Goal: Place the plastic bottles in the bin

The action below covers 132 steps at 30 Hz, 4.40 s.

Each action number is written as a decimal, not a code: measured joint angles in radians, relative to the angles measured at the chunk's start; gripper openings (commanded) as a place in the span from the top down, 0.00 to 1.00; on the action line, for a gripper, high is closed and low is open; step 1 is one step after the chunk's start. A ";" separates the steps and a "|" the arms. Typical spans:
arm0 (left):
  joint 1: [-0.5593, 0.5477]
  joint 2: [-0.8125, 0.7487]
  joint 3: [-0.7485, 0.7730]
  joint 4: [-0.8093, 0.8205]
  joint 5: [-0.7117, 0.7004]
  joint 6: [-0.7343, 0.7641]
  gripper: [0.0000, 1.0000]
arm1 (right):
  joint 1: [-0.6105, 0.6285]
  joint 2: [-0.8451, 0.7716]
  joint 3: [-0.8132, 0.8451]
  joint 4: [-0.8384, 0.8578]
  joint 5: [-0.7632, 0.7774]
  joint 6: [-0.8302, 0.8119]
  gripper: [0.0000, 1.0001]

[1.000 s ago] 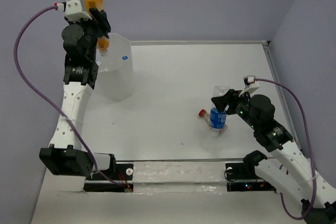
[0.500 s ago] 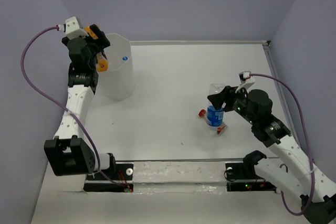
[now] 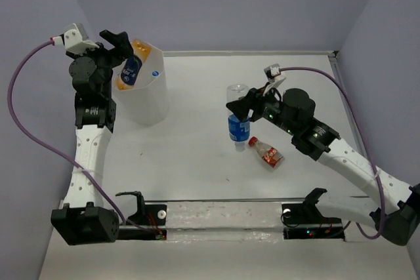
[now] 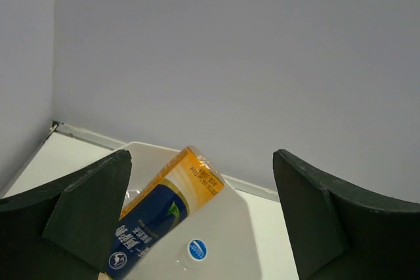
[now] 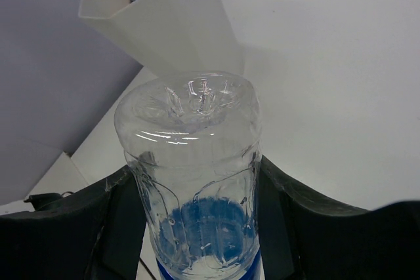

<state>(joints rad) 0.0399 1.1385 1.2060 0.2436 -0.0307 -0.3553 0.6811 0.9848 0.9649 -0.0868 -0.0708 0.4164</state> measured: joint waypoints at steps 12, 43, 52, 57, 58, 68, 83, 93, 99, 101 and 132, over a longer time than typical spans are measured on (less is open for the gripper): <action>-0.002 -0.437 -0.216 -0.199 0.118 -0.111 0.01 | 0.137 0.465 0.462 0.230 0.042 -0.074 0.74; -0.314 -0.811 -0.456 -0.703 -0.220 -0.195 0.01 | 0.184 1.403 1.409 0.488 0.055 -0.173 0.20; -0.314 -0.818 -0.465 -0.692 -0.206 -0.192 0.01 | 0.187 1.393 1.399 0.406 0.034 -0.216 0.02; -0.314 -0.833 -0.473 -0.682 -0.204 -0.192 0.01 | 0.191 1.308 1.294 0.332 0.043 -0.235 0.06; -0.314 -0.835 -0.474 -0.682 -0.204 -0.192 0.01 | 0.191 1.271 1.244 0.325 0.046 -0.241 0.07; -0.352 -0.884 -0.495 -0.649 -0.164 -0.172 0.01 | 0.182 0.483 0.335 0.183 0.196 -0.276 0.04; -0.502 -0.927 -0.464 -0.504 0.112 -0.056 0.01 | -0.029 0.303 0.061 -0.616 0.250 -0.095 0.00; -0.537 -0.999 -0.401 -0.389 0.052 0.014 0.01 | -0.049 0.647 0.146 -0.717 0.205 -0.194 0.14; -0.550 -0.994 -0.394 -0.388 -0.034 0.039 0.01 | -0.060 0.791 0.226 -0.716 0.206 -0.247 0.30; -0.550 -0.994 -0.395 -0.381 -0.052 0.041 0.01 | -0.060 0.827 0.237 -0.710 0.205 -0.258 0.41; -0.553 -1.012 -0.453 -0.396 -0.499 0.031 0.01 | 0.130 0.817 1.175 -0.016 -0.077 -0.207 0.94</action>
<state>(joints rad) -0.5129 0.1268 0.7528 -0.1520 -0.5293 -0.3244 0.8112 1.8019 2.1399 -0.1028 -0.1474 0.2092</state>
